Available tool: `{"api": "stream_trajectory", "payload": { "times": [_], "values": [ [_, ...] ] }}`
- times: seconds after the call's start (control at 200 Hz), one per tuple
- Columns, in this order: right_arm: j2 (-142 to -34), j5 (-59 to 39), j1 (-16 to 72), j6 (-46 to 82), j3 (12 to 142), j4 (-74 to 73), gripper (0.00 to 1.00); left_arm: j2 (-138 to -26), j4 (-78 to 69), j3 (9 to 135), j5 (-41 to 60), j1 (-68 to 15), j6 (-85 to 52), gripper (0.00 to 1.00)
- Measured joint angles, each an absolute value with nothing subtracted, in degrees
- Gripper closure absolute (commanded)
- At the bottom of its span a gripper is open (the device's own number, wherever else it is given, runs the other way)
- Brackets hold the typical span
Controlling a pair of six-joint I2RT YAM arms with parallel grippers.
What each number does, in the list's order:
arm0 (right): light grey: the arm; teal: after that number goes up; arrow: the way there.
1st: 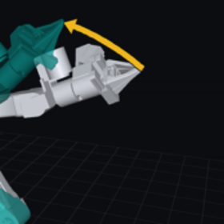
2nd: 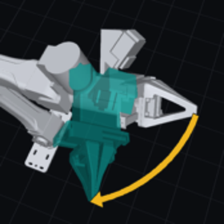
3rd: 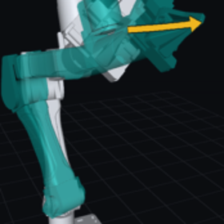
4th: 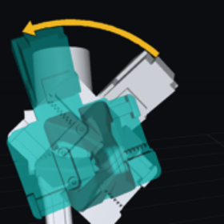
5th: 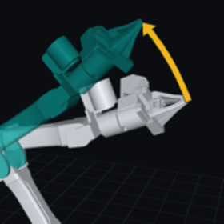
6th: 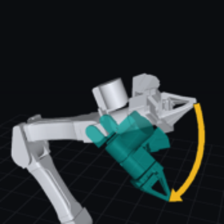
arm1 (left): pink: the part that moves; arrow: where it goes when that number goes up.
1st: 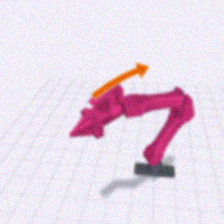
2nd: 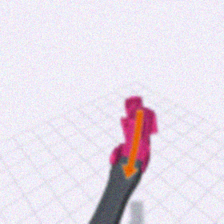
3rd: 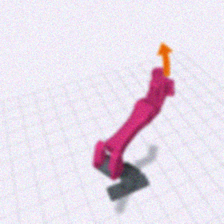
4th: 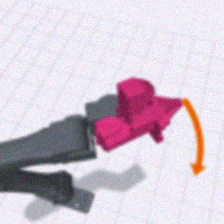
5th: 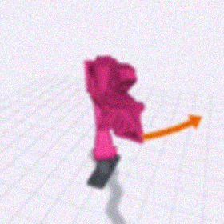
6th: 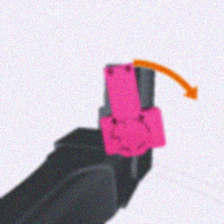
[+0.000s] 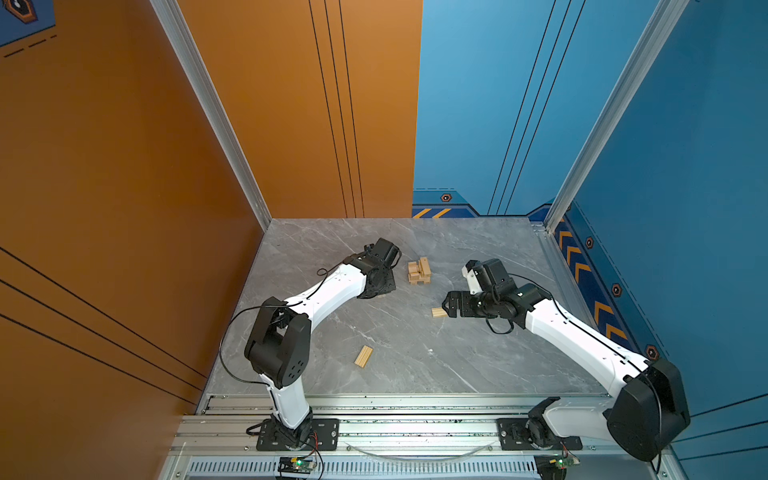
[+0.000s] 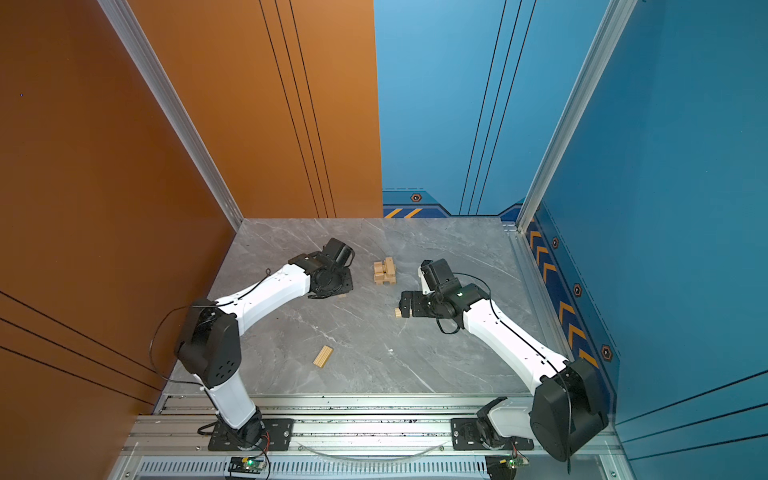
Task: Build the wood block tower
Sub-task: 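Lift the engraved block with the left gripper and carry it toward the structure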
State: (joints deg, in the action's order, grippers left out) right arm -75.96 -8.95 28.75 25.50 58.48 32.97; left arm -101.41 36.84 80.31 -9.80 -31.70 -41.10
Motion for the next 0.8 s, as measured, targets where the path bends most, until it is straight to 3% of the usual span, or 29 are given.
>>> {"api": "stream_trajectory", "payload": {
  "times": [0.496,0.801],
  "values": [
    [-76.69,-4.6,30.35,25.85,60.47,34.17,0.0,-98.06,37.17,80.71,-9.56,-33.54,-40.25,0.81],
    [-73.8,-2.68,30.3,26.02,60.47,35.11,0.0,-103.63,37.17,89.36,-8.03,-35.51,-39.86,0.81]
  ]
}}
